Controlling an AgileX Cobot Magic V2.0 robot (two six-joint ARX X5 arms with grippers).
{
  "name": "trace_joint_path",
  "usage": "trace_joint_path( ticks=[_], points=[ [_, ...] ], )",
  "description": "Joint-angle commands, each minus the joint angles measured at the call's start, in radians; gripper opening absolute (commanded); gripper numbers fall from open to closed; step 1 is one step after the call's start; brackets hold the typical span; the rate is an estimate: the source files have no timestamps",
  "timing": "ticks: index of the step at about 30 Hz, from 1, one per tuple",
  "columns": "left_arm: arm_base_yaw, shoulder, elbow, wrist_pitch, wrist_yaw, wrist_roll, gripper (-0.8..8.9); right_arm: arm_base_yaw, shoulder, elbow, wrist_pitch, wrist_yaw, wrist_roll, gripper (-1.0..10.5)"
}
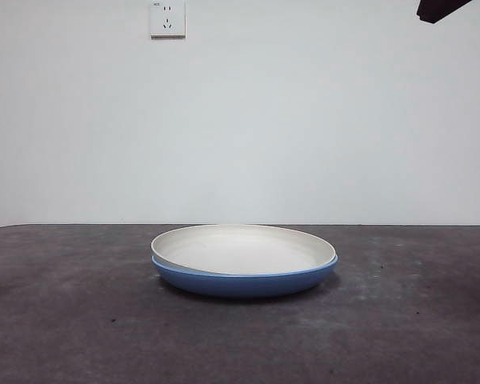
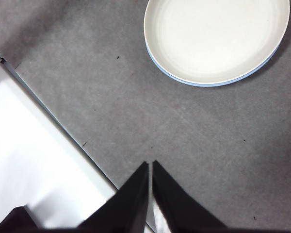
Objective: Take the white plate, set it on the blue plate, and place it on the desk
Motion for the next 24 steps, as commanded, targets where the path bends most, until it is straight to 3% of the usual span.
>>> trace_joint_path(
  ticks=[1, 11, 24],
  points=[
    [0.019, -0.05, -0.085, 0.003, -0.055, 0.009, 0.09, 0.008, 0.006, 0.014, 0.01, 0.0, -0.008, 0.1],
    [0.064, -0.227, -0.347, -0.007, -0.061, -0.046, 0.09, 0.008, 0.006, 0.014, 0.01, 0.0, -0.008, 0.1],
    [0.083, -0.343, -0.46, -0.125, -0.06, -0.082, 0.09, 0.008, 0.006, 0.014, 0.01, 0.0, -0.008, 0.1]
  ],
)
